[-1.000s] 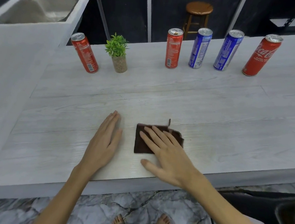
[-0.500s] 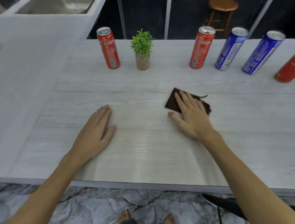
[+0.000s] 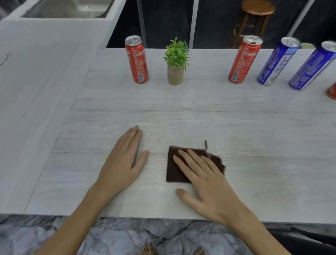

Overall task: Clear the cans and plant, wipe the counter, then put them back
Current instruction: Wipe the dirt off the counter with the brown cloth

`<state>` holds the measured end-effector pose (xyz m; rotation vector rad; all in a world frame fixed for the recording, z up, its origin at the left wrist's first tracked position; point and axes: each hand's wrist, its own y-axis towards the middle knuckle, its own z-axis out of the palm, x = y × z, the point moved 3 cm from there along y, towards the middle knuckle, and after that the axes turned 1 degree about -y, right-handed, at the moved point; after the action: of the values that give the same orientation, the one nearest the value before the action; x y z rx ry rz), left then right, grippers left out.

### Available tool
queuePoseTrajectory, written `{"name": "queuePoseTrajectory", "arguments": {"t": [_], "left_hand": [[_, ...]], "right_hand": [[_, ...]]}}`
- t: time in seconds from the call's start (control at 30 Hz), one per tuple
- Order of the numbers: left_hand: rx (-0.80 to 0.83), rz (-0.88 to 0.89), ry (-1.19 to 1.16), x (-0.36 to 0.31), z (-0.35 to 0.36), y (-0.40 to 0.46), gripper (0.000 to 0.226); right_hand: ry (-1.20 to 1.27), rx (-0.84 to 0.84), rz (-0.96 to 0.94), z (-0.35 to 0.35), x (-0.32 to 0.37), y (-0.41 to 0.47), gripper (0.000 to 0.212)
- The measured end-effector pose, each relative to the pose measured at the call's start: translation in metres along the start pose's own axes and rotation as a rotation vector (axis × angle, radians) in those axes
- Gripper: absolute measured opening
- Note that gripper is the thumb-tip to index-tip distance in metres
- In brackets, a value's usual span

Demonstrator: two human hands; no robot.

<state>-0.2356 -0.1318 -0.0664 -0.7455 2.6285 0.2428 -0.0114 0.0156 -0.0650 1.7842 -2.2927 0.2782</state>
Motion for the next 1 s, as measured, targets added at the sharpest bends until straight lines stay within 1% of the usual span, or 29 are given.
{"name": "queuePoseTrajectory", "arguments": {"t": [0.1, 0.2, 0.27, 0.33, 0.5, 0.63, 0.73, 0.83, 0.9, 1.0], "left_hand": [[0.005, -0.007, -0.06, 0.001, -0.001, 0.0, 0.07], [0.013, -0.014, -0.137, 0.007, -0.008, -0.001, 0.072], [-0.006, 0.002, -0.096, 0.018, -0.016, -0.003, 0.072], [-0.03, -0.016, -0.058, 0.035, -0.026, -0.006, 0.074], [-0.011, -0.048, 0.046, 0.079, -0.04, -0.012, 0.075], [0.002, -0.033, 0.047, 0.089, -0.038, -0.014, 0.072], [-0.007, -0.034, 0.041, 0.089, -0.037, -0.014, 0.071], [-0.003, -0.027, 0.034, 0.089, -0.038, -0.015, 0.071], [-0.002, -0.021, 0.031, 0.089, -0.038, -0.015, 0.07], [-0.004, -0.016, 0.022, 0.09, -0.037, -0.016, 0.07]], "right_hand": [[-0.004, 0.0, 0.054, -0.01, -0.022, -0.013, 0.076], [-0.005, -0.035, 0.168, -0.024, -0.044, 0.016, 0.08], [-0.009, -0.048, 0.225, -0.029, -0.056, 0.044, 0.083], [-0.013, -0.063, 0.248, -0.029, -0.062, 0.076, 0.081], [-0.009, -0.046, 0.257, -0.02, -0.049, 0.155, 0.079], [-0.028, -0.041, 0.158, -0.009, -0.01, 0.185, 0.077], [-0.068, -0.018, 0.029, 0.001, 0.029, 0.175, 0.079], [-0.044, 0.0, -0.05, 0.012, 0.06, 0.138, 0.08], [-0.017, 0.009, -0.053, 0.016, 0.066, 0.104, 0.079], [-0.005, 0.013, -0.014, 0.012, 0.051, 0.067, 0.076]]}}
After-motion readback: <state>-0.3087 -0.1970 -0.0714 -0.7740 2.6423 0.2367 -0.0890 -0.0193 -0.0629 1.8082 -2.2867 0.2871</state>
